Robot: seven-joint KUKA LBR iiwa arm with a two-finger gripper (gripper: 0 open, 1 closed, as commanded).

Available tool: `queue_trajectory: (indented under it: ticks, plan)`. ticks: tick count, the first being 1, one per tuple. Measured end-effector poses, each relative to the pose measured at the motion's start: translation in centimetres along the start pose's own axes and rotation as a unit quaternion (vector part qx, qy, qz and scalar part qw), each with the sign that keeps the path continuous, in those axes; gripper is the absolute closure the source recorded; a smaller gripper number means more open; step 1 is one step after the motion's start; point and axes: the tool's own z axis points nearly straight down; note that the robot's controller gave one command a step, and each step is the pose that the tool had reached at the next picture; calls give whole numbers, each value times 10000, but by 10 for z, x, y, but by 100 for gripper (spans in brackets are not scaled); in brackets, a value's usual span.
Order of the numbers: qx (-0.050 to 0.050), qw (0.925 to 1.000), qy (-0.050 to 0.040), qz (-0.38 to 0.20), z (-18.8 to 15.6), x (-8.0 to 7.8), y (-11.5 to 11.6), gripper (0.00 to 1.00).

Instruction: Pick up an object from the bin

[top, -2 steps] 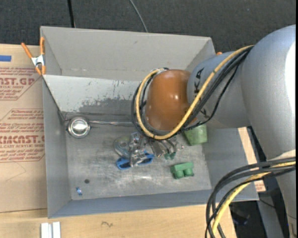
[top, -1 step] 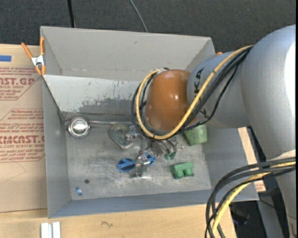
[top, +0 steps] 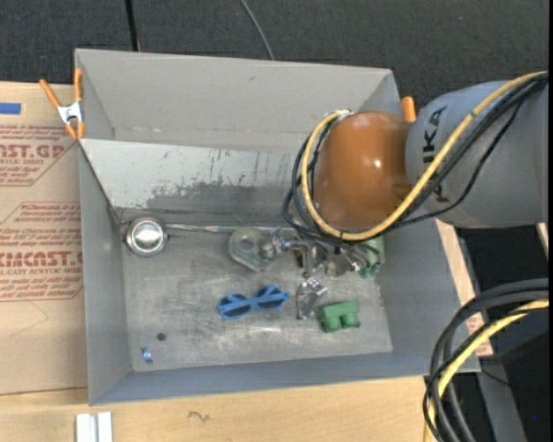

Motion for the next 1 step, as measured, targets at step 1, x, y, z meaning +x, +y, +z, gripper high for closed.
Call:
queue_trajectory:
  ticks: [1]
  plan:
    - [-15, 9995, -12, -312, 56, -22, 28, 0]
